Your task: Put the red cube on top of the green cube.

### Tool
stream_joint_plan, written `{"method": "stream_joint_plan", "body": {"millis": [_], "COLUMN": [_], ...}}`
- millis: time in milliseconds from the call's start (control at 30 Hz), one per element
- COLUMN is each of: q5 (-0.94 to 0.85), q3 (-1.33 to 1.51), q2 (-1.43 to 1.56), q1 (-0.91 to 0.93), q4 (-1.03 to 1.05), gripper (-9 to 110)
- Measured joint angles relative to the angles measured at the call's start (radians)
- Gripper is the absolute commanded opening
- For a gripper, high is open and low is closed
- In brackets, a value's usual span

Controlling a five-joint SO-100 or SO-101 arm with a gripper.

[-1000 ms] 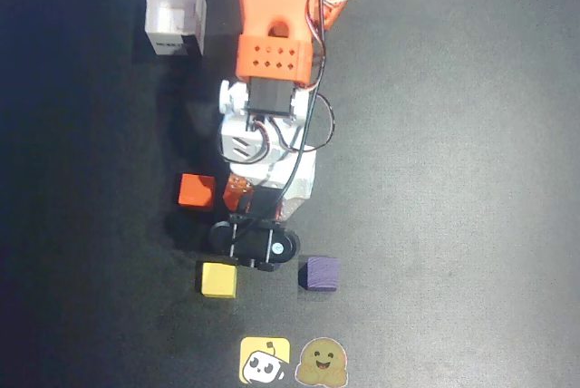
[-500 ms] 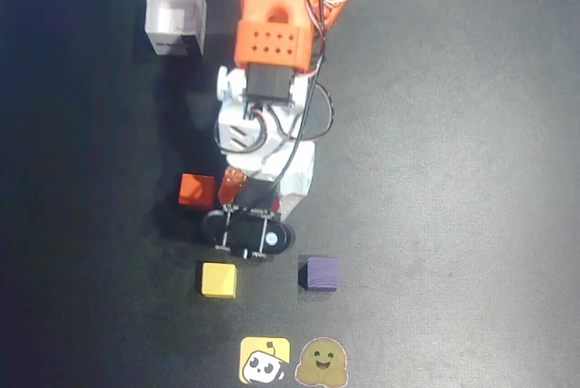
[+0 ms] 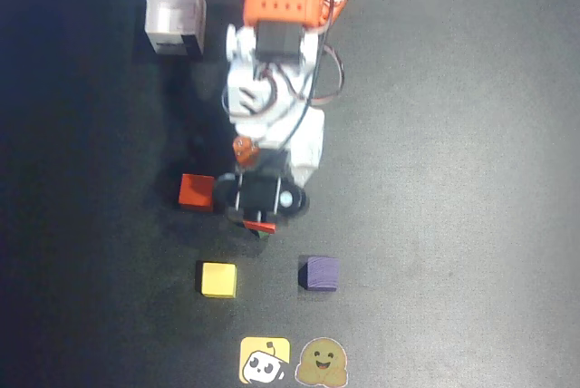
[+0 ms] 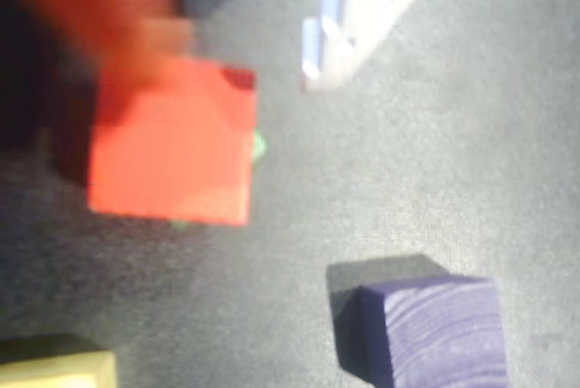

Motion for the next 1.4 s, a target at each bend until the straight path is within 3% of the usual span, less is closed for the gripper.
{"method": "stream_joint_plan", "body": {"millis": [367,667,1400], "q5": [-0.169,-0.184,-0.196], "q3": [0.272,0.509,0.635], "q2": [0.347,0.683,1.000], "q1": [-0.002,-0.002,-0.031], "q4": [-0.028,-0.023,0.285], "gripper": [0,0,0]}}
